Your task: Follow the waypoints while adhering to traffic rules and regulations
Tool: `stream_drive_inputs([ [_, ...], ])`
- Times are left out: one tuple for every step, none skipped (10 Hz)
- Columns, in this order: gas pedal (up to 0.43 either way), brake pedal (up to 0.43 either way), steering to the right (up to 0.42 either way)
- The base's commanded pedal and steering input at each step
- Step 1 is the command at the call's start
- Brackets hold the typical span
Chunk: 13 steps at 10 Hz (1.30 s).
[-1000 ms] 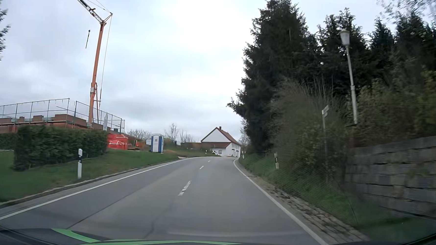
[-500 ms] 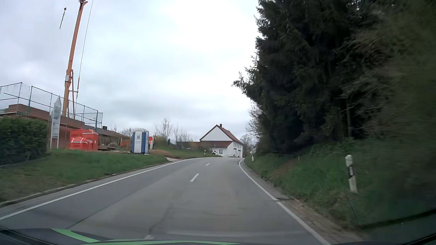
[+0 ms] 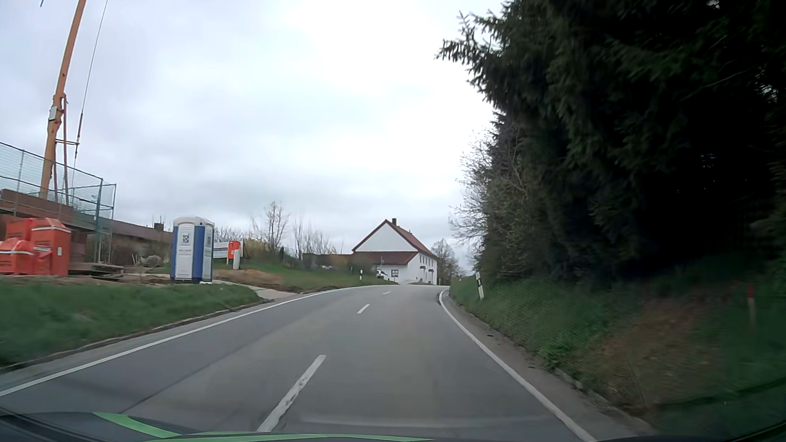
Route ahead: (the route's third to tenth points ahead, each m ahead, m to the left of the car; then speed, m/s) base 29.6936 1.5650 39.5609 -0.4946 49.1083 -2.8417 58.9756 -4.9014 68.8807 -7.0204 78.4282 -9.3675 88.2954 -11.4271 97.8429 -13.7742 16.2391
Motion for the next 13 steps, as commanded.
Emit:
stream_drive_inputs([
  [0.24,0.0,0.015],
  [0.24,0.0,0.016],
  [0.24,0.0,0.016],
  [0.24,0.0,0.016],
  [0.24,0.0,0.016],
  [0.24,0.0,0.015],
  [0.24,0.0,0.015],
  [0.24,0.0,0.015],
  [0.24,0.0,0.015],
  [0.24,0.0,0.015],
  [0.24,0.0,0.015],
  [0.24,0.0,0.016],
  [0.24,0.0,0.018],
])
